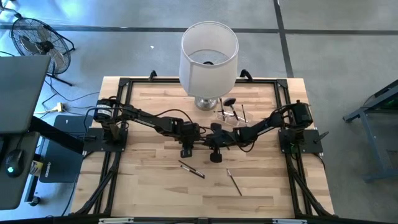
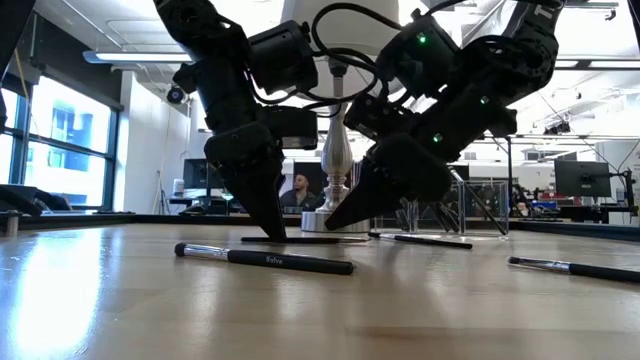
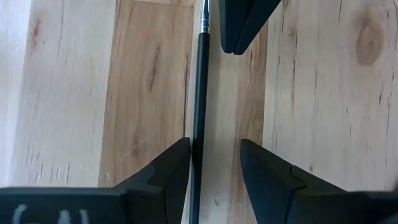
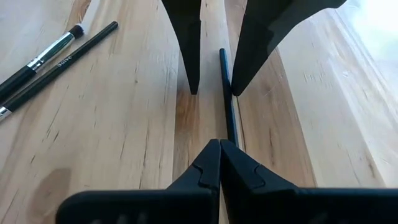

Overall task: Put items in baskets/containers
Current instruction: Put the liner brush into the transparent organizer

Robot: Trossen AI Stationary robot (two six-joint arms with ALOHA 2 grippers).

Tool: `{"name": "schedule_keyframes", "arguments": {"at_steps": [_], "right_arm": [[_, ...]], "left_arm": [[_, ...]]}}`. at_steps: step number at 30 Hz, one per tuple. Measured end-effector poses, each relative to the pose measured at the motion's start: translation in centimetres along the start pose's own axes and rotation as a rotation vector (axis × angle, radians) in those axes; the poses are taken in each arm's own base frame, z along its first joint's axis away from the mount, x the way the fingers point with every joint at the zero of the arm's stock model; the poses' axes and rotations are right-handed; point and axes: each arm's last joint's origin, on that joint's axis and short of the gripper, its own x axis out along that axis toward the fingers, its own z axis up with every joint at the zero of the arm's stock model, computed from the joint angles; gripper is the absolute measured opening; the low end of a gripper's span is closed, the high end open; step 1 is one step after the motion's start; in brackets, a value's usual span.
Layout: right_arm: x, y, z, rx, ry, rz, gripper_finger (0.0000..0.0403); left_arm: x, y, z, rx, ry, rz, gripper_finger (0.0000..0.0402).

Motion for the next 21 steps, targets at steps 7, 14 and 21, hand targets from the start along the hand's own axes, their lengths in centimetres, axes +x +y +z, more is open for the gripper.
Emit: {"name": "schedule_keyframes", "arguments": {"at_steps": [7, 14, 21], "right_arm": [[-0.3, 0.0, 0.0, 0.01, 0.034, 0.007, 0.0], [-4.2, -0.5, 0.7, 0.025, 0.213, -0.052, 0.0], [-10.9, -0.6, 1.8, 0.172, 0.337, -0.086, 0.0]], "left_arm": [[0.0, 0.0, -0.1, 0.0, 0.007, 0.006, 0.0143], [0.0, 0.1, -0.1, 0.0, 0.005, 0.035, 0.0143], [0.0, 0.2, -0.1, 0.0, 0.004, 0.081, 0.0125]]}}
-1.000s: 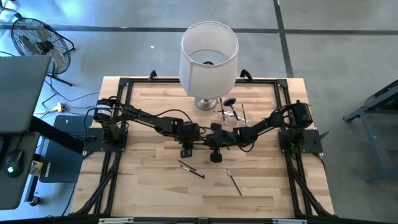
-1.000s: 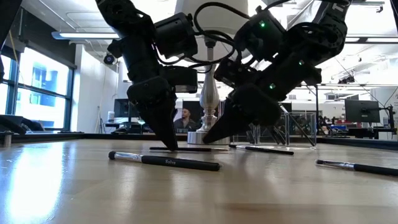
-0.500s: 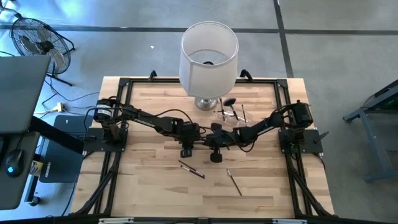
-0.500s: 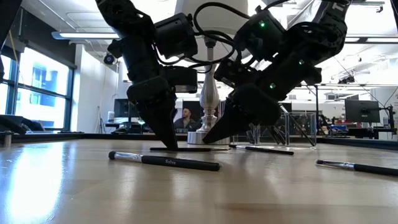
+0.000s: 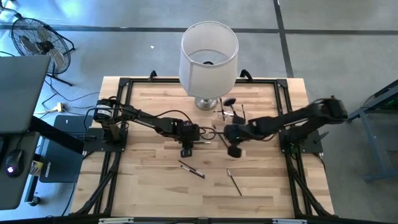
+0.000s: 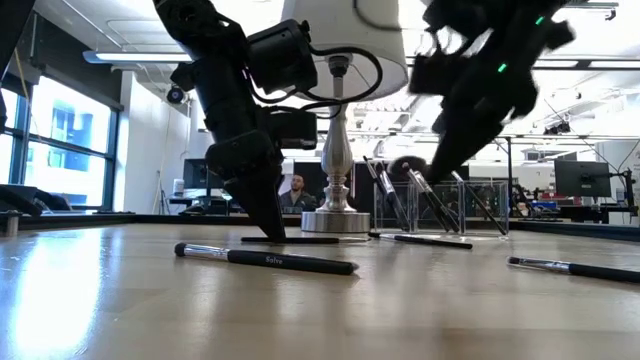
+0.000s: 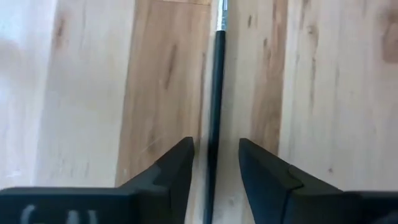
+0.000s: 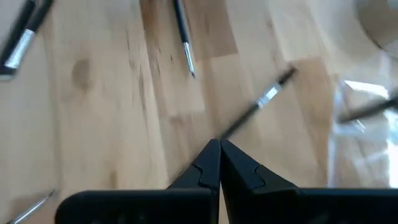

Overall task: Put items in baskets/containers
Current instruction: Put the liner brush into the transparent organizer

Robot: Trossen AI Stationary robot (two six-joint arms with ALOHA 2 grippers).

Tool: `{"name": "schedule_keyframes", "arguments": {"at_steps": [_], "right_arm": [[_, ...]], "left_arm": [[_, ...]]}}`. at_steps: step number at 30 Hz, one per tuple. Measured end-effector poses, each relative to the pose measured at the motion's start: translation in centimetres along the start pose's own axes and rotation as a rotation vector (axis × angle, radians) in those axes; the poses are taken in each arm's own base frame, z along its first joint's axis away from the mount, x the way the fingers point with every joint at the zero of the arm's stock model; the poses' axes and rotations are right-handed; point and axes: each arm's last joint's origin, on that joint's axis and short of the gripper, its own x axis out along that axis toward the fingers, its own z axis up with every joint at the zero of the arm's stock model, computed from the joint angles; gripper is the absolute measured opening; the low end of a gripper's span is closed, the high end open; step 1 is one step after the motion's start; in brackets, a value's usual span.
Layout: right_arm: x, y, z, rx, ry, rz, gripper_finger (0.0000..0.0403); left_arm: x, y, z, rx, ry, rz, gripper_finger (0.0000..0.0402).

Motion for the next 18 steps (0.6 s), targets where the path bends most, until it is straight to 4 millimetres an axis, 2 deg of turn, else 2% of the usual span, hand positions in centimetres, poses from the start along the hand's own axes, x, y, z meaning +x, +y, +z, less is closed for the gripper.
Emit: {"name": "schedule_keyframes", "arguments": {"at_steps": [2, 6, 12, 18], "right_arm": [[-1.9, 0.3, -0.4, 0.028, -0.009, -0.002, 0.0], [-5.2, 1.4, -0.8, 0.065, -0.105, -0.024, 0.0], [-8.6, 2.7, -1.3, 0.115, -0.26, -0.024, 0.0], [-9.7, 3.5, -2.6, 0.133, -0.268, -0.049, 0.0]], "left_arm": [[0.0, 0.0, 0.0, 0.004, 0.004, 0.01, 0.0097], [0.0, 0.1, -0.2, 0.053, 0.025, 0.012, 0.0018], [0.3, 0.1, -0.5, 0.056, 0.051, 0.035, 0.0006], [0.2, 0.1, -0.3, -0.055, 0.028, 0.041, 0.0003]]}}
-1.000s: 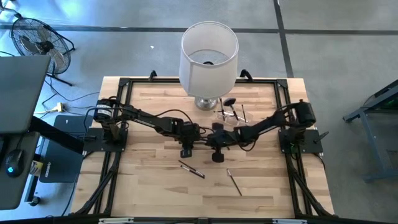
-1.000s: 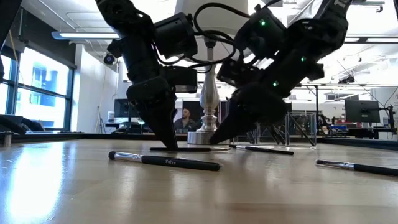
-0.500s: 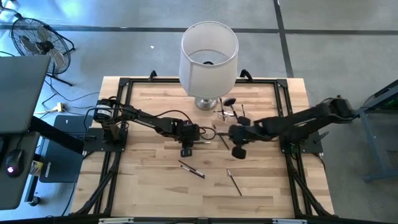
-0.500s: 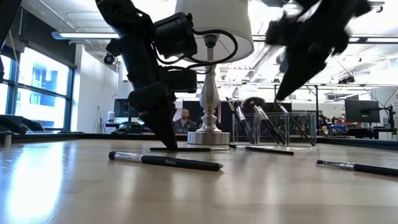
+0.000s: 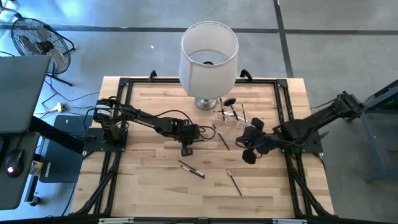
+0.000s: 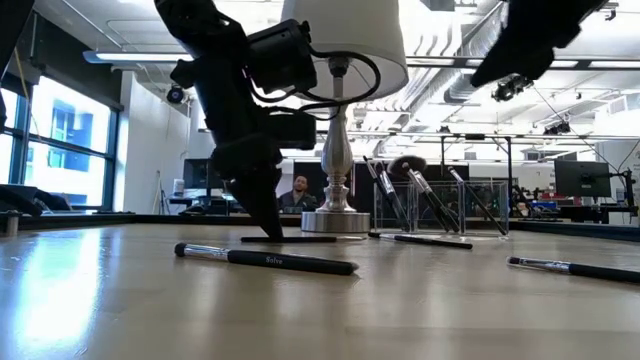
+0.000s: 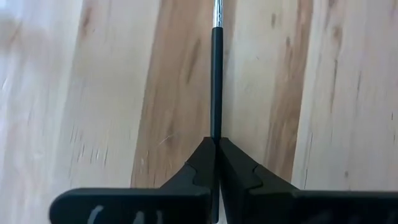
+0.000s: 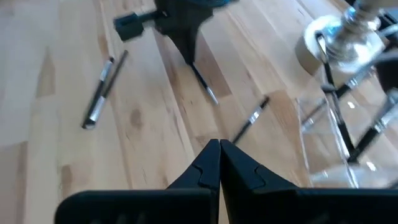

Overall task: Put items in baskets/containers
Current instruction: Put the liner brush into the transparent organizer

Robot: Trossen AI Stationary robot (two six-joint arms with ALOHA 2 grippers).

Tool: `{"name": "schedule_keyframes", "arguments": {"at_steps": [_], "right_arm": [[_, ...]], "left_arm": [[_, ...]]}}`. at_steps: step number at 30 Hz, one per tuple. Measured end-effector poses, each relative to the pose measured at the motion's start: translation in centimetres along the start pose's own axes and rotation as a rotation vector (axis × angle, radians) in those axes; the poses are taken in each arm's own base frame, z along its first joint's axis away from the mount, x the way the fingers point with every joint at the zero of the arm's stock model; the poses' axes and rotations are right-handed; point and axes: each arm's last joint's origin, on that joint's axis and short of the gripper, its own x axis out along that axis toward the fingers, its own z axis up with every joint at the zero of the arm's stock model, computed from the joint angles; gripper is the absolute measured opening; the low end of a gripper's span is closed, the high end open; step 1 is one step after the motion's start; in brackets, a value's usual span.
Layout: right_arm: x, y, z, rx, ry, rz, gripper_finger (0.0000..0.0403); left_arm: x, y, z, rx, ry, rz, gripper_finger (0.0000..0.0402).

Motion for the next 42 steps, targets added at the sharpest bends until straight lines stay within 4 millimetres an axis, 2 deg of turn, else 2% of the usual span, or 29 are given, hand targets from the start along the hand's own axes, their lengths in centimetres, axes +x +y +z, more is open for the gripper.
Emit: {"name": "schedule_keyframes", "arguments": {"at_steps": [4, 9, 12, 16, 20, 32, 37, 42], "right_arm": [[-0.2, 0.3, -1.2, 0.029, 0.013, -0.026, 0.0], [1.5, 0.7, -4.7, 0.18, -0.041, 0.041, 0.0], [2.8, 0.6, -7.1, 0.335, -0.127, 0.143, 0.0], [3.2, 0.2, -8.7, 0.518, -0.319, 0.252, 0.0], [3.0, -0.1, -9.1, 0.533, -0.436, 0.258, 0.0], [3.1, 0.4, -8.8, 0.483, -0.329, 0.222, 0.0], [3.1, 0.6, -8.6, 0.459, -0.311, 0.195, 0.0], [4.2, 0.3, -9.7, 0.472, -0.236, 0.13, 0.0]], "left_arm": [[-0.5, -0.3, 0.1, -0.041, -0.024, 0.013, 0.0001], [-1.2, -1.2, 0.3, -0.033, -0.066, 0.015, 0.0001], [-1.3, -1.9, 0.0, -0.028, -0.057, 0.01, 0.0001], [-1.4, -2.8, -0.1, -0.009, -0.067, -0.004, 0.0001], [-1.5, -3.5, 0.1, -0.024, -0.098, -0.001, 0.0001], [-1.6, -3.7, 0.0, -0.047, -0.096, -0.021, 0.0], [-3.7, -4.3, 0.4, -0.057, -0.15, -0.025, 0.0], [-6.1, -5.3, 0.2, -0.036, -0.211, 0.015, 0.0]]}}
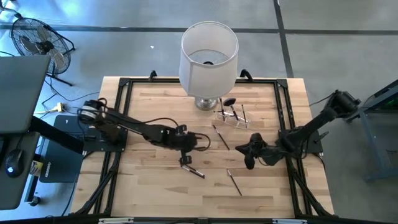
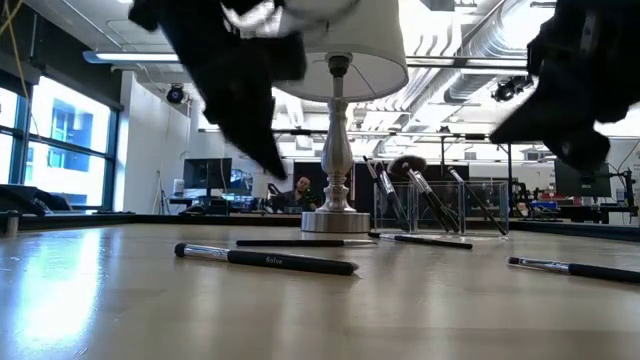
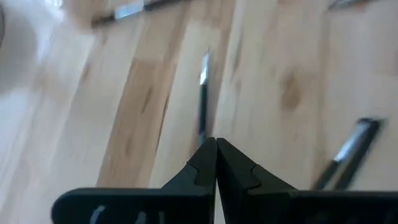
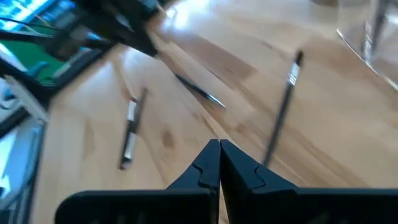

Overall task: Put items in baskets/containers
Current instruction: Put the liner brush into the transparent organizer

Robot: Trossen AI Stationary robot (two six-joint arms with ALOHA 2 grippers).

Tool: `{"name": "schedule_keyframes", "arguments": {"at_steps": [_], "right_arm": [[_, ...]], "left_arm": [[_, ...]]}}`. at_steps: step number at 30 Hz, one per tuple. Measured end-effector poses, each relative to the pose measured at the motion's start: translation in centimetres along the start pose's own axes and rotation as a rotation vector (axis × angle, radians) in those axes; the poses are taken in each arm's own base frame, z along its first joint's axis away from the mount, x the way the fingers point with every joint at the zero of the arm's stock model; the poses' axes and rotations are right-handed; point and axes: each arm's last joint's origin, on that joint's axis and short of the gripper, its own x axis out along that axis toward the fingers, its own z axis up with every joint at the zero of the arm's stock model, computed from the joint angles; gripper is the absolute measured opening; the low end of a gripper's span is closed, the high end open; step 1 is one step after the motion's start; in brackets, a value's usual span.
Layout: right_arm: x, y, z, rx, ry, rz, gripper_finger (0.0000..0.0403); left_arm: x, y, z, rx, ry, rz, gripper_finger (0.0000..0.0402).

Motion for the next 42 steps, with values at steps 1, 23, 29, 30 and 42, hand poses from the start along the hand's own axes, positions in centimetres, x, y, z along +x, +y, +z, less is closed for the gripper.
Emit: {"name": "schedule_keyframes", "arguments": {"at_steps": [1, 23, 29, 30, 42], "right_arm": [[0.2, -0.2, -0.3, 0.007, 0.014, -0.017, 0.0], [2.5, -1.1, -3.3, 0.068, 0.132, -0.091, 0.0], [2.5, -1.1, -3.2, 0.072, 0.126, -0.087, 0.0], [2.5, -1.1, -3.2, 0.07, 0.126, -0.088, 0.0], [2.5, -1.0, -3.2, 0.065, 0.142, -0.069, 0.0]], "left_arm": [[-0.3, -0.1, 0.1, 0.006, -0.008, -0.006, 0.0], [3.7, 1.2, 1.5, 0.092, -0.142, -0.053, 0.017], [6.5, 1.6, 0.9, 0.081, -0.126, -0.056, 0.0194], [7.1, 1.5, 0.9, 0.091, -0.129, -0.053, 0.0195], [11.5, 1.0, -1.0, 0.027, -0.118, -0.076, 0.0195]]}}
